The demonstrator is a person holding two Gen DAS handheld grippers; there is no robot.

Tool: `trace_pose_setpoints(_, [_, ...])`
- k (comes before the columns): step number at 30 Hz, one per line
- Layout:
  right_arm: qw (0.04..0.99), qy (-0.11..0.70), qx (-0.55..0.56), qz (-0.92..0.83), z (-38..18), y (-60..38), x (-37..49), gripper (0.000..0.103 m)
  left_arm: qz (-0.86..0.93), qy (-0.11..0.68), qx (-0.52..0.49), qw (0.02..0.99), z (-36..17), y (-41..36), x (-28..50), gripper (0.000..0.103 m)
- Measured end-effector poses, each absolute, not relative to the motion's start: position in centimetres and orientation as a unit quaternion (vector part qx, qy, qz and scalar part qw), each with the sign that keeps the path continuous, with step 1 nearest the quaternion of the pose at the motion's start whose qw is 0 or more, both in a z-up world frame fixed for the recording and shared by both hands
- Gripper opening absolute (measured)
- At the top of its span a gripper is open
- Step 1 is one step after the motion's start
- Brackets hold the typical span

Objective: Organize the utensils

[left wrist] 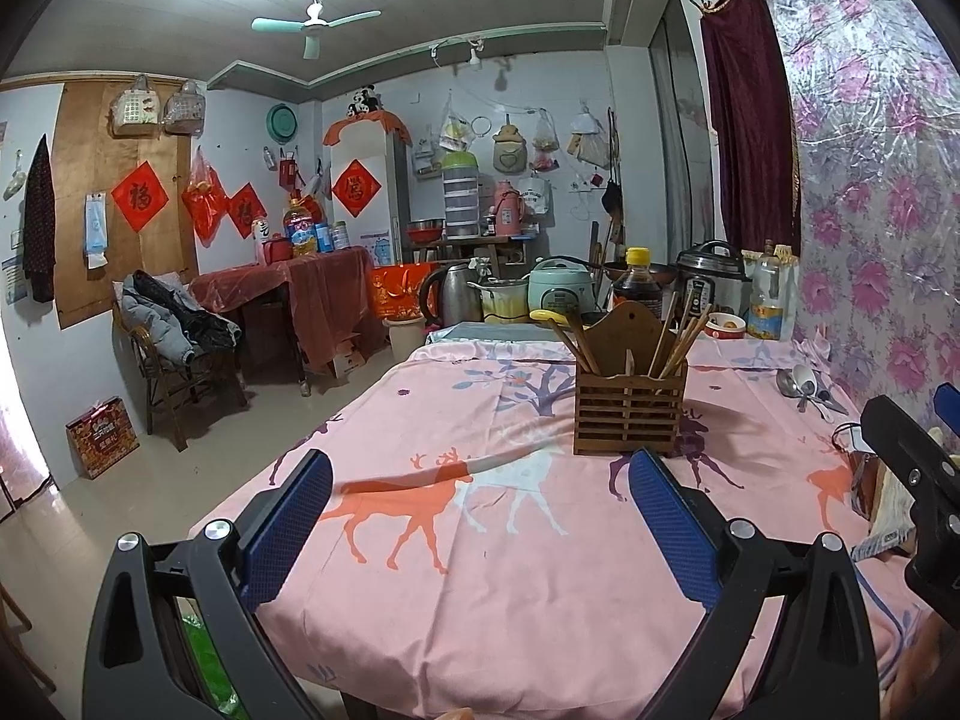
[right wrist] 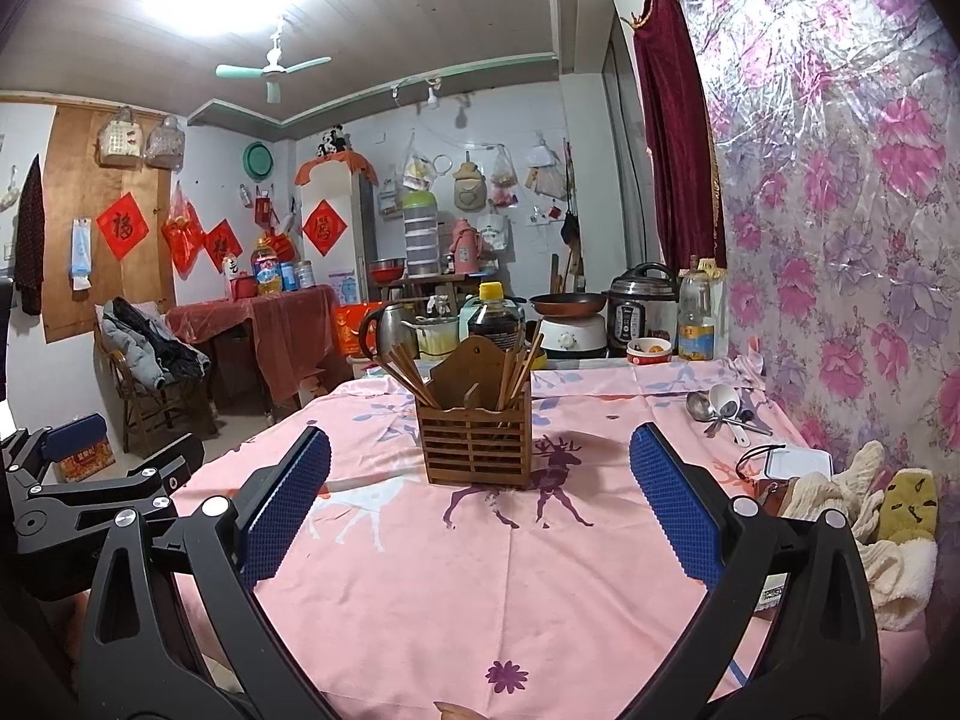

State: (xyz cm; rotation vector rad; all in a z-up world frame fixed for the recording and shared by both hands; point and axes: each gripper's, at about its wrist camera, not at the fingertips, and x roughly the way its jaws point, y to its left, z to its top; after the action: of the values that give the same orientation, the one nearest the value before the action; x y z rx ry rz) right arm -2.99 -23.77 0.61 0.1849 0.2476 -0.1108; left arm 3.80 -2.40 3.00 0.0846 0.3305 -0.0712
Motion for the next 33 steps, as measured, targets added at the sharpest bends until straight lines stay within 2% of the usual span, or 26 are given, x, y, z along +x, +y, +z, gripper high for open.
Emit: trace_pose_setpoints(33, [0.986,0.124,0.092,-0.055,0.68,-23.71,-3.00,0.096,-0.040,0.166,0.041,0.984,2.98,-2.52,3.53,0.097])
